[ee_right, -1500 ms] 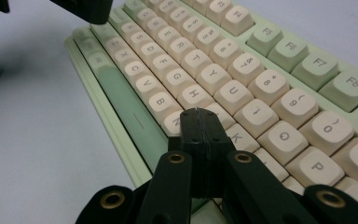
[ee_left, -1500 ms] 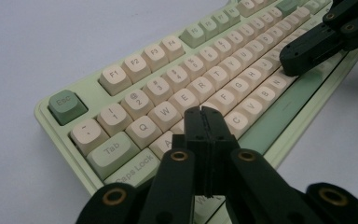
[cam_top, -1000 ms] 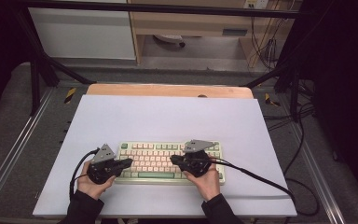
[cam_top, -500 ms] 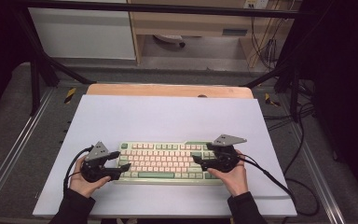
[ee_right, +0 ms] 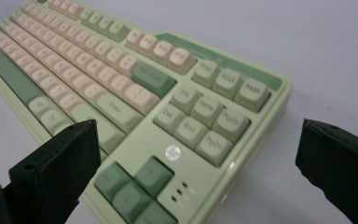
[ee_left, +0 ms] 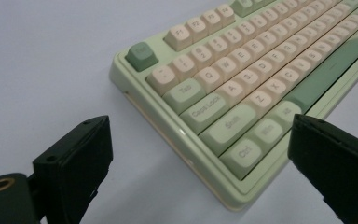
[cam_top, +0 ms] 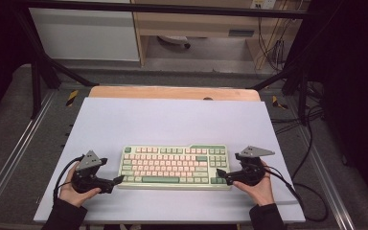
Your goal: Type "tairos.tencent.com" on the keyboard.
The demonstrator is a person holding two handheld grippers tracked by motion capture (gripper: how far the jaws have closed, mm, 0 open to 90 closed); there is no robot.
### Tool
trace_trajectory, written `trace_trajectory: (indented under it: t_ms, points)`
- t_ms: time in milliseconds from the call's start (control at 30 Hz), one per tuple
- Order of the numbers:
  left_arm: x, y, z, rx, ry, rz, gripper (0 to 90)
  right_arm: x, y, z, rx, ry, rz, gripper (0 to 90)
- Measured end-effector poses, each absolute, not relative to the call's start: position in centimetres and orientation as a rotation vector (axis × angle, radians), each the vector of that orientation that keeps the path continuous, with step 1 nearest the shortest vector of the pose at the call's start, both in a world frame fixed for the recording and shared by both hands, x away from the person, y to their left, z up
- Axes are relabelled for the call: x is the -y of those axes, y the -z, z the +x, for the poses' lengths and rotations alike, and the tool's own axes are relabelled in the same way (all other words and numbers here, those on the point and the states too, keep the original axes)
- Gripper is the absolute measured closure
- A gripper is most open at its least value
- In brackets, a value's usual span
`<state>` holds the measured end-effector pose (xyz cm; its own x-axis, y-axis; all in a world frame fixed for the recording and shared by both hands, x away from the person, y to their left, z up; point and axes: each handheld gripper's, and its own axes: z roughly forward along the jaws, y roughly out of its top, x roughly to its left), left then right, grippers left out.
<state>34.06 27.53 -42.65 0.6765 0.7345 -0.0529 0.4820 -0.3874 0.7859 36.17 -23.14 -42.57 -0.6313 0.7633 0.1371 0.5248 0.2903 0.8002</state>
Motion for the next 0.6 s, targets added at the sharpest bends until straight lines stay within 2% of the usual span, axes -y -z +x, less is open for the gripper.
trace_trajectory:
  t_ms: [367,600]
  points:
    - [-28.2,43.5,33.7,-0.940,-0.383,2.059,6.4,26.0,44.3,34.6,-2.302,-1.269,1.187,0.4]
    - [-28.2,43.6,33.7,-0.949,-0.376,2.062,6.5,26.0,44.5,34.6,-2.322,-1.247,1.186,0.4]
